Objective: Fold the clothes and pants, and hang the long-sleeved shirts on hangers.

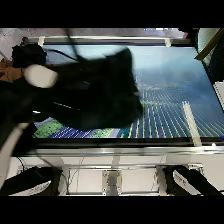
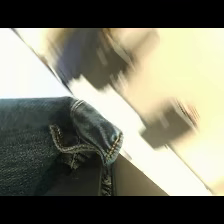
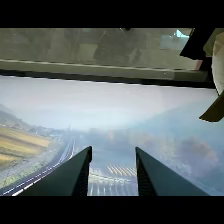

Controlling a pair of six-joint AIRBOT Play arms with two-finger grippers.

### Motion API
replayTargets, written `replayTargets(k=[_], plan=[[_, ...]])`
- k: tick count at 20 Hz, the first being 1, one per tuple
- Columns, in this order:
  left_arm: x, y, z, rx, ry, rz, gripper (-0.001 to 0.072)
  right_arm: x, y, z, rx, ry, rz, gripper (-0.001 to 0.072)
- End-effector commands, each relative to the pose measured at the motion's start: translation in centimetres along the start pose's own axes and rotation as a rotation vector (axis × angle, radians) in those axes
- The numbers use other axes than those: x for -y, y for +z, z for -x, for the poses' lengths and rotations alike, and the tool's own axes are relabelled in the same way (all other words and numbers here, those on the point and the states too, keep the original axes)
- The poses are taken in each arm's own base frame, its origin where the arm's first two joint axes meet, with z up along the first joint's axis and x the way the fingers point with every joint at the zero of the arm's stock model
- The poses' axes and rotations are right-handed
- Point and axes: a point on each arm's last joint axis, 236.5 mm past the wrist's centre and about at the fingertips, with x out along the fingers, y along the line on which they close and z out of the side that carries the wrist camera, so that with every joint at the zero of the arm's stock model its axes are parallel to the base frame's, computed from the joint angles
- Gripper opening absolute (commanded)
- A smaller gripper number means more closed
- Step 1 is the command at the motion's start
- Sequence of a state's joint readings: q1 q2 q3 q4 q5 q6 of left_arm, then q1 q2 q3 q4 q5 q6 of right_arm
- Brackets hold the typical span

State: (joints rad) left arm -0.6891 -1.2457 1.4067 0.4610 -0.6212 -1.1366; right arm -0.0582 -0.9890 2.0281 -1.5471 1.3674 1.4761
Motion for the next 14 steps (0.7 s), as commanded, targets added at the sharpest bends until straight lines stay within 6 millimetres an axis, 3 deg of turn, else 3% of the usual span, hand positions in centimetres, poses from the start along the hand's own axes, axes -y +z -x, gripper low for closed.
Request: replayTargets(k=[1, 2, 4, 5, 6, 8, 9, 10, 11, 13, 14], plan=[[0.7, -14.2, -10.9, -0.216, -0.022, 0.04, 0.0011, 1.0, -1.2, -1.3, -0.047, -0.035, 0.003, 0.0344], [-0.4, -16.6, -12.5, -0.259, -0.012, 0.045, 0.0012, 1.0, -1.8, -2.2, -0.071, -0.033, 0.002, 0.0344], [-2.7, -18.4, -14.8, -0.291, 0.011, 0.06, 0.0026, 0.9, -3.0, -4.1, -0.123, -0.028, 0.002, 0.0344], [-3.9, -17.6, -15.1, -0.277, 0.026, 0.051, 0.0182, 1.0, -3.5, -5.0, -0.148, -0.03, 0.005, 0.0344], [-5.7, -15.3, -14.8, -0.246, 0.059, -0.004, 0.0405, 1.6, -4.2, -5.8, -0.178, -0.05, 0.011, 0.0344], [-10.3, -7.4, -11.4, -0.158, 0.169, -0.16, 0.0396, 3.7, -5.9, -7.1, -0.256, -0.136, 0.035, 0.0344], [-12.9, -2.7, -8.2, -0.103, 0.241, -0.187, 0.0308, 4.7, -7.2, -7.5, -0.315, -0.176, 0.043, 0.0345], [-15.5, 2.0, -3.7, -0.042, 0.32, -0.175, 0.0248, 5.5, -9.3, -7.9, -0.398, -0.196, 0.036, 0.0345], [-17.8, 5.8, 1.5, 0.003, 0.396, -0.151, 0.0241, 6.0, -11.7, -8.3, -0.484, -0.2, 0.018, 0.0345], [-21.5, 9.4, 12.3, 0.005, 0.542, -0.106, 0.0241, 5.7, -19.0, -9.6, -0.701, -0.16, -0.027, 0.0346], [-23.0, 9.5, 17.3, -0.031, 0.616, -0.08, 0.0241, 5.1, -23.6, -9.9, -0.818, -0.127, -0.054, 0.0346]])
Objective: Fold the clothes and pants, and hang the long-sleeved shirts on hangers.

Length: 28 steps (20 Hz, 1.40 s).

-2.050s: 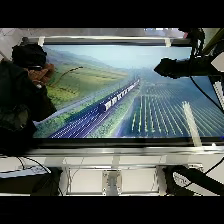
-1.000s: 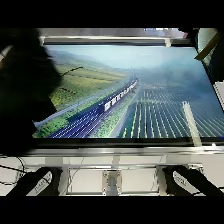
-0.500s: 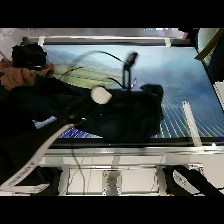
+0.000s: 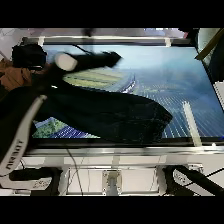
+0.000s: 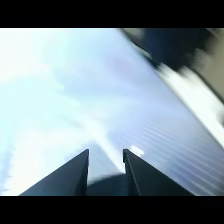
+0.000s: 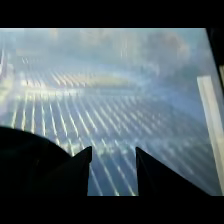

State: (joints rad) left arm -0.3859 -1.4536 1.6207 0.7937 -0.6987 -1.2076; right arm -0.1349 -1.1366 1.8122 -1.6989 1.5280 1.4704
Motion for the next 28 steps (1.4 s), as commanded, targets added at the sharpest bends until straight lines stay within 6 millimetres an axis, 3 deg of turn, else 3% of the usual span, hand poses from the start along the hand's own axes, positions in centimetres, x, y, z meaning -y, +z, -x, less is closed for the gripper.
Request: replayTargets(k=[1, 3, 5, 6, 7, 8, 11, 14, 17, 19, 22, 25, 28], plan=[[-12.6, 0.7, 14.6, -0.127, 0.284, 0.066, 0.0241, -1.4, -11.0, -7.3, -0.359, 0.068, -0.029, 0.0347], [-17.7, -2.3, 21.8, -0.211, 0.437, 0.189, 0.0244, -2.7, -18.4, -11.0, -0.461, 0.106, -0.067, 0.0364], [-20.8, -5.0, 26.7, -0.238, 0.53, 0.304, 0.0245, -5.0, -23.0, -13.7, -0.445, 0.181, -0.159, 0.0368], [-21.8, -6.7, 28.4, -0.256, 0.555, 0.364, 0.0246, -5.6, -23.9, -14.8, -0.416, 0.199, -0.208, 0.0413], [-22.4, -8.1, 29.4, -0.276, 0.567, 0.413, 0.0246, -5.5, -24.6, -16.0, -0.4, 0.203, -0.264, 0.0511], [-23.0, -9.3, 30.1, -0.291, 0.574, 0.453, 0.0246, -4.8, -24.4, -17.1, -0.374, 0.199, -0.334, 0.0516], [-23.7, -10.6, 30.7, -0.3, 0.584, 0.497, 0.0246, -4.8, -22.5, -19.4, -0.333, 0.391, -0.547, 0.0513], [-23.7, -10.6, 30.7, -0.299, 0.584, 0.496, 0.0246, -5.6, -24.3, -20.7, -0.416, 0.64, -0.663, 0.0515], [-23.7, -10.6, 30.6, -0.3, 0.582, 0.497, 0.0246, -4.9, -26.5, -23.4, -0.446, 0.649, -0.686, 0.0513], [-23.6, -10.6, 30.5, -0.297, 0.584, 0.505, 0.0246, -5.3, -25.8, -24.5, -0.392, 0.688, -0.673, 0.0509], [-23.6, -10.6, 30.5, -0.295, 0.585, 0.518, 0.0245, -5.0, -26.8, -26.2, -0.398, 0.662, -0.684, 0.051], [-23.7, -10.6, 30.6, -0.289, 0.59, 0.529, 0.0245, -6.0, -26.6, -26.9, -0.387, 0.7, -0.685, 0.0503], [-23.8, -10.5, 30.5, -0.282, 0.593, 0.527, 0.0245, -8.7, -26.5, -27.3, -0.41, 0.748, -0.622, 0.0478]])
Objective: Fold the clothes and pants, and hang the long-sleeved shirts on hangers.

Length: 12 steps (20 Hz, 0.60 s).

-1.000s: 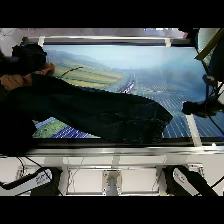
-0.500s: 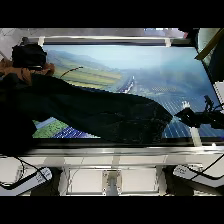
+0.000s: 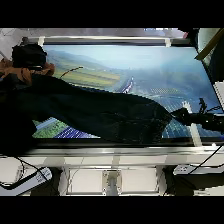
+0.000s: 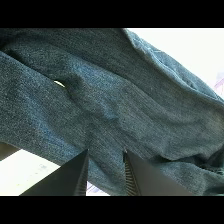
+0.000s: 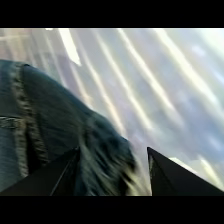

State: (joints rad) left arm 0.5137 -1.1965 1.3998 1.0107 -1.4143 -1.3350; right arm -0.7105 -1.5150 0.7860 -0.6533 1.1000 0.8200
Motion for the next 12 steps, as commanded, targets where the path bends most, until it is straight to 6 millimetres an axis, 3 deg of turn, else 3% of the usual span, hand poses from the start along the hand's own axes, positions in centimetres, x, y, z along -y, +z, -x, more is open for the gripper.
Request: replayTargets(k=[1, 3, 4, 6, 7, 10, 12], plan=[[-0.1, 0.2, 0.0, 0.007, 0.003, 0.006, 0.0245, -1.2, -0.7, -2.5, -0.041, 0.021, 0.061, 0.0472], [-0.2, 0.1, 0.0, 0.006, 0.005, 0.006, 0.0245, -2.5, -0.8, -3.6, -0.05, 0.03, 0.083, 0.0412], [-0.2, 0.1, -0.1, 0.003, 0.005, 0.007, 0.0244, -3.1, -0.9, -3.9, -0.061, 0.038, 0.099, 0.0343], [-0.4, 0.0, -0.4, -0.006, 0.004, 0.011, 0.0225, -5.0, -0.3, -3.4, -0.076, 0.081, 0.107, 0.0059], [-0.5, -0.3, -0.6, -0.02, 0.001, 0.017, 0.022, -5.9, 0.9, -2.5, -0.061, 0.103, 0.123, 0.0059], [-1.9, -3.1, -2.3, -0.105, 0.02, 0.084, 0.0224, -7.6, 8.9, 3.3, 0.114, 0.07, 0.159, 0.0058], [-2.4, -5.3, -3.9, -0.166, 0.012, 0.133, 0.0224, -6.2, 14.6, 8.9, 0.254, -0.087, 0.168, 0.0058]])
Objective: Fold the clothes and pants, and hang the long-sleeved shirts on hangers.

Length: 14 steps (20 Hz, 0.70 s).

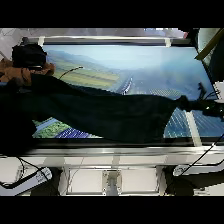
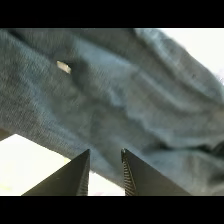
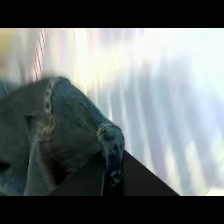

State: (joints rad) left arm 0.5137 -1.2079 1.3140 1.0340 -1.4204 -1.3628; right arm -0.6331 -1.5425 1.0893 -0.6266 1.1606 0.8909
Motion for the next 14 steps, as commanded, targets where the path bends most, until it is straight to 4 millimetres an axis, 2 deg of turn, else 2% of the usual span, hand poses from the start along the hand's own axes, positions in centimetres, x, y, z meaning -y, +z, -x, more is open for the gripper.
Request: replayTargets(k=[1, 3, 5, 6, 8, 10, 11, 12, 14], plan=[[-0.9, -3.3, -2.7, -0.104, -0.005, 0.073, 0.0225, 3.0, 9.2, 8.5, 0.204, -0.268, 0.007, 0.0058], [-0.1, -4.7, -4.3, -0.146, -0.028, 0.079, 0.0226, 4.9, 13.4, 13.8, 0.318, -0.465, 0.041, 0.0057], [1.6, -5.2, -6.0, -0.152, -0.052, 0.062, 0.0226, 4.5, 16.9, 16.4, 0.412, -0.523, 0.096, 0.0058], [2.5, -5.2, -6.9, -0.143, -0.054, 0.045, 0.0226, 4.3, 18.1, 16.6, 0.441, -0.523, 0.108, 0.0058], [4.2, -4.9, -8.5, -0.111, -0.057, 0.013, 0.0226, 5.1, 19.1, 15.1, 0.423, -0.508, 0.101, 0.0066], [5.3, -4.0, -9.7, -0.059, -0.045, 0.006, 0.0226, 6.0, 18.6, 12.5, 0.379, -0.471, 0.054, 0.0353], [5.6, -3.9, -10.0, -0.044, -0.035, 0.0, 0.0239, 6.2, 18.3, 12.2, 0.363, -0.47, 0.051, 0.0357], [5.1, -4.1, -10.2, -0.052, 0.002, -0.002, 0.025, 6.0, 18.4, 12.4, 0.363, -0.469, 0.053, 0.0357], [1.4, -5.4, -9.7, -0.106, 0.157, -0.003, 0.025, 5.4, 18.1, 15.6, 0.377, -0.485, 0.054, 0.0358]])
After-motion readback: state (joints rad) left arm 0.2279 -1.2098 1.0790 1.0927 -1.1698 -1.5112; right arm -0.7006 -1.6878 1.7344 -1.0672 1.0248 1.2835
